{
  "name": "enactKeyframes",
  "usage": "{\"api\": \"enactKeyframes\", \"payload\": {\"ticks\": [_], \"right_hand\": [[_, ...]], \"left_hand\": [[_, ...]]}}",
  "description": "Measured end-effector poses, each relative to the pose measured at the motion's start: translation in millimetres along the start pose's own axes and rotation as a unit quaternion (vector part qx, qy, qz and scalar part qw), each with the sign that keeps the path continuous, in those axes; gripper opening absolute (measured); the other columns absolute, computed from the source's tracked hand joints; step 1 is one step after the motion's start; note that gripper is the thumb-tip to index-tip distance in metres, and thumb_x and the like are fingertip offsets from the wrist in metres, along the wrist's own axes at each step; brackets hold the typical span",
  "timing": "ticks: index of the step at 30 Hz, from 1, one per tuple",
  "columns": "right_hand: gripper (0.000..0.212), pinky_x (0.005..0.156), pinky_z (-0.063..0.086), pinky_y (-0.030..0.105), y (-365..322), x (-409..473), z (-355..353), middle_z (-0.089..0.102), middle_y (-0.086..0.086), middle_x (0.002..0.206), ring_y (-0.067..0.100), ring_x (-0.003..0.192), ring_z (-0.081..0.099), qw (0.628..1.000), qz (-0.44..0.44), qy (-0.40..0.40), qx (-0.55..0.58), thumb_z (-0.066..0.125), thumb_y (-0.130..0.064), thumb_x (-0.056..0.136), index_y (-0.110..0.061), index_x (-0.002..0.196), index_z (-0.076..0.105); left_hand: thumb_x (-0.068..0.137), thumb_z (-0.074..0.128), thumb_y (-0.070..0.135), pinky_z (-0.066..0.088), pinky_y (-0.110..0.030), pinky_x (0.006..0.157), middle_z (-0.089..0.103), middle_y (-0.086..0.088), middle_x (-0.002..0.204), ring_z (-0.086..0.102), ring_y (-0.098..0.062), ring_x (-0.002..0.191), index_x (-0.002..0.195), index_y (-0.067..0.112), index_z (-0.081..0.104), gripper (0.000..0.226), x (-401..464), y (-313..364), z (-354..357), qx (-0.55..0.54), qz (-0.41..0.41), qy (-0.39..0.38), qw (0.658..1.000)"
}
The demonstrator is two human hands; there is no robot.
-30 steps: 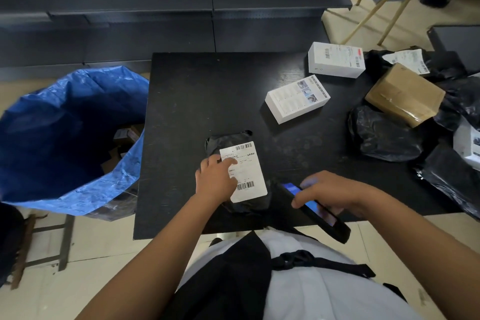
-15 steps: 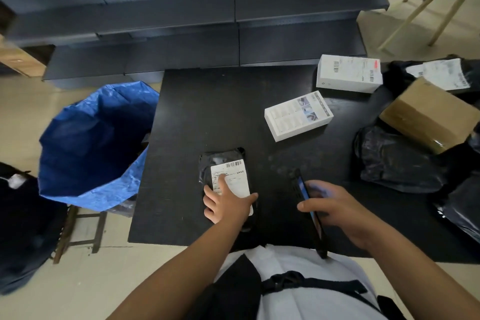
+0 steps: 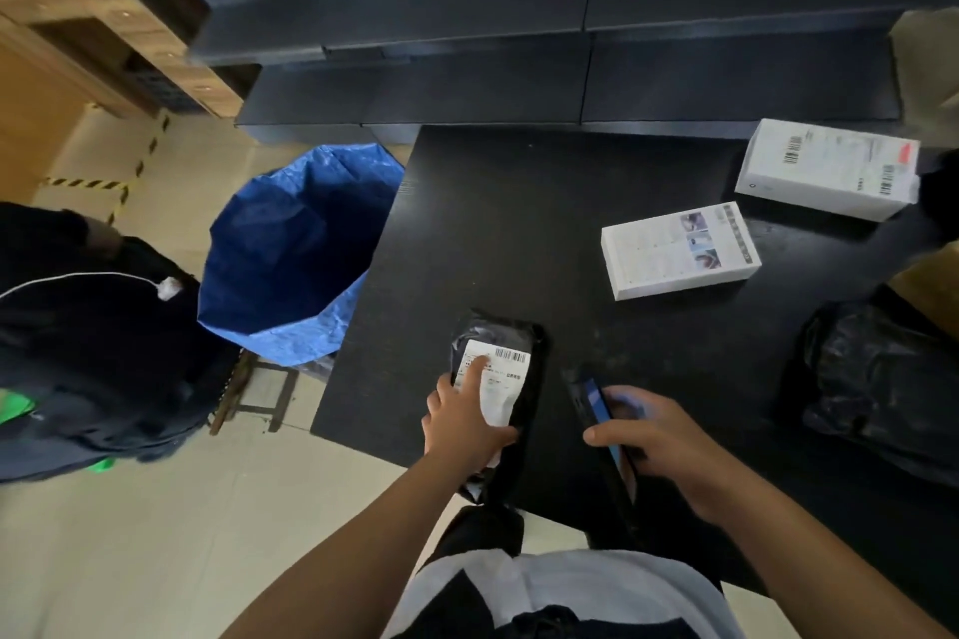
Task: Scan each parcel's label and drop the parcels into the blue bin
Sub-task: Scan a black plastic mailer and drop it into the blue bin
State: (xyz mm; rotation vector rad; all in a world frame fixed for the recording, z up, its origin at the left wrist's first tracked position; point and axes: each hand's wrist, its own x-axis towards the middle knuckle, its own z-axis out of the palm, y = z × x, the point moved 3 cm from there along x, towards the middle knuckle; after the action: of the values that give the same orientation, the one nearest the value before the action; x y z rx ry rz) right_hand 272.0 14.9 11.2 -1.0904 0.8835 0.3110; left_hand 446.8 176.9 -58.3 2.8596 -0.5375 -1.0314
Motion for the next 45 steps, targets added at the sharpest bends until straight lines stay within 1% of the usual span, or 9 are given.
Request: {"api": "enactKeyframes", "payload": {"ticks": [3,6,9,13,19,28,33,40,45], "right_hand": [[0.08,0.107,0.049,0.051,-7,7,20,0.058,0.006,0.14,0.028,0.127,0.057,1.0,-0.001,0.002,-0.005,0.087,-0.031,0.073,-0.022,0.145,0.054],[0.102,0.107,0.049,0.054,-12,16,41,0.062,0.005,0.138,0.028,0.125,0.06,1.0,-0.016,0.019,-0.005,0.087,-0.046,0.05,-0.024,0.144,0.056],[0.1,0.105,0.051,0.053,-12,26,60,0.068,0.003,0.13,0.027,0.12,0.064,0.999,-0.027,0.044,-0.003,0.087,-0.051,0.044,-0.026,0.137,0.062],[0.067,0.101,0.054,0.054,-22,40,102,0.07,0.007,0.123,0.029,0.115,0.066,0.995,-0.044,0.082,0.03,0.087,-0.03,0.074,-0.021,0.136,0.064],[0.113,0.103,0.052,0.058,-41,61,162,0.063,0.01,0.137,0.032,0.124,0.061,0.989,-0.065,0.128,0.04,0.094,-0.052,0.042,-0.022,0.144,0.057],[0.13,0.104,0.052,0.059,-56,77,216,0.063,0.01,0.139,0.035,0.128,0.06,0.982,-0.094,0.157,0.036,0.094,-0.068,0.025,-0.024,0.142,0.058],[0.118,0.104,0.053,0.058,-48,70,214,0.062,0.008,0.14,0.033,0.127,0.06,0.978,-0.098,0.177,0.044,0.092,-0.059,0.036,-0.024,0.143,0.058],[0.114,0.107,0.051,0.058,-32,49,180,0.059,0.007,0.144,0.033,0.129,0.059,0.967,-0.087,0.222,0.09,0.089,-0.054,0.039,-0.026,0.144,0.056],[0.11,0.105,0.052,0.055,-27,29,147,0.061,0.004,0.142,0.028,0.128,0.06,0.958,-0.103,0.244,0.106,0.09,-0.053,0.043,-0.027,0.145,0.056]], "left_hand": [[0.071,0.08,0.058,0.029,-0.055,0.115,0.019,-0.006,0.161,0.023,-0.034,0.146,0.153,0.048,0.004,0.112,4,-15,-6,-0.015,0.004,-0.005,1.0],[0.07,0.081,0.055,0.033,-0.055,0.113,0.024,-0.005,0.158,0.026,-0.034,0.144,0.153,0.046,0.009,0.11,11,-32,-21,-0.055,0.018,0.001,0.998],[0.067,0.08,0.056,0.035,-0.053,0.112,0.027,-0.004,0.156,0.028,-0.033,0.142,0.151,0.047,0.013,0.108,23,-55,-44,-0.077,0.032,0.022,0.996],[0.065,0.079,0.057,0.036,-0.056,0.11,0.027,-0.002,0.156,0.029,-0.034,0.14,0.143,0.053,0.014,0.101,51,-104,-89,-0.125,0.041,0.041,0.99],[0.069,0.085,0.044,0.035,-0.053,0.108,0.033,-0.007,0.151,0.032,-0.036,0.136,0.147,0.045,0.026,0.098,101,-188,-180,-0.199,0.052,0.099,0.974],[0.071,0.084,0.055,0.03,-0.057,0.113,0.033,-0.018,0.153,0.03,-0.042,0.141,0.152,0.039,0.023,0.103,220,-241,-303,-0.191,0.025,0.146,0.97],[0.072,0.075,0.071,0.027,-0.057,0.116,0.028,-0.014,0.159,0.028,-0.042,0.143,0.154,0.033,0.029,0.101,243,-240,-281,-0.133,0.0,0.077,0.988],[0.088,0.075,0.015,0.052,-0.037,0.09,0.068,-0.013,0.117,0.065,-0.028,0.107,0.116,0.014,0.065,0.03,187,-183,-184,-0.272,0.122,-0.064,0.952],[0.09,0.07,0.001,0.05,-0.016,0.081,0.068,0.0,0.094,0.064,-0.019,0.094,0.096,0.024,0.066,0.024,127,-103,-132,-0.258,0.254,-0.13,0.923]]}}
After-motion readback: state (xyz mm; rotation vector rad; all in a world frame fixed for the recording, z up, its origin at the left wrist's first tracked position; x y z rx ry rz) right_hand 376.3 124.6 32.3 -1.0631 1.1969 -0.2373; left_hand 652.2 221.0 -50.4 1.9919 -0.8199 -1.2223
